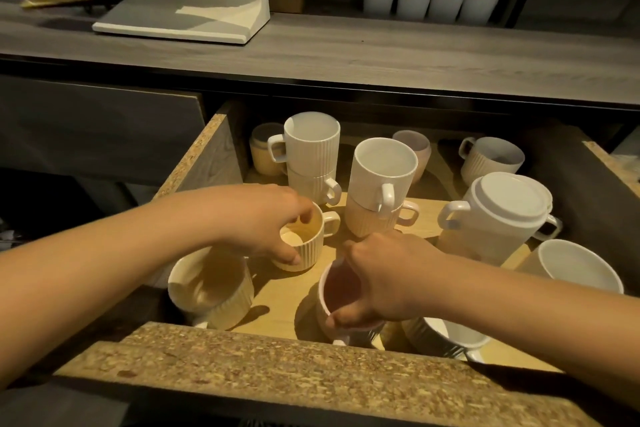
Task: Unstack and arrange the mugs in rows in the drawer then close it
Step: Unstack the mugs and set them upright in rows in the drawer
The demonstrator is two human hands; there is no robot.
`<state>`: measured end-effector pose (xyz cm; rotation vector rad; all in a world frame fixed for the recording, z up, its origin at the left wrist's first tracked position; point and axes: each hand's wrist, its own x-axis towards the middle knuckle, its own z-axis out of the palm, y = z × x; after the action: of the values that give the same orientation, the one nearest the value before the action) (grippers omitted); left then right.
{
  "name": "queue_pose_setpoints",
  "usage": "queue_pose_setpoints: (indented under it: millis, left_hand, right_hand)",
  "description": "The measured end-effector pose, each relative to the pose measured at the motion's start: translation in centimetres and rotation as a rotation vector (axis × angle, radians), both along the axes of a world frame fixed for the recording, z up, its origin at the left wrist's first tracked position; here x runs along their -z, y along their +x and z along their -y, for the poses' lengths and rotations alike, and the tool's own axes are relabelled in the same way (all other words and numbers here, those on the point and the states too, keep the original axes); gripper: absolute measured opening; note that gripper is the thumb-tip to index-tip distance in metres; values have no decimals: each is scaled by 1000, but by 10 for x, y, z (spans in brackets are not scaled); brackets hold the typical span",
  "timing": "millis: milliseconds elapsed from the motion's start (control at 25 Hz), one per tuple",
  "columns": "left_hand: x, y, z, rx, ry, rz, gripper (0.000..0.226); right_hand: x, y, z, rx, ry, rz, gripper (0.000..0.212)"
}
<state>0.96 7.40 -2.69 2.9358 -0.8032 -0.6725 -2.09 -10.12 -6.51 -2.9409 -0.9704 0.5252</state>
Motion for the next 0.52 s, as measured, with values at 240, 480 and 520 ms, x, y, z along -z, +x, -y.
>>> queue_pose_setpoints:
  millis: [240,480,520]
  left_hand:
    - [17,25,10,-50,150,88,70]
    - [30,36,14,-146,196,98,66]
    - [32,37,15,-177,194,99,67]
  right_hand:
    - [-3,2,-3,-11,-32,-28,69]
    - [-10,6,9,-6,-20,-55,72]
    - [-10,6,10,-2,-7,-64,73]
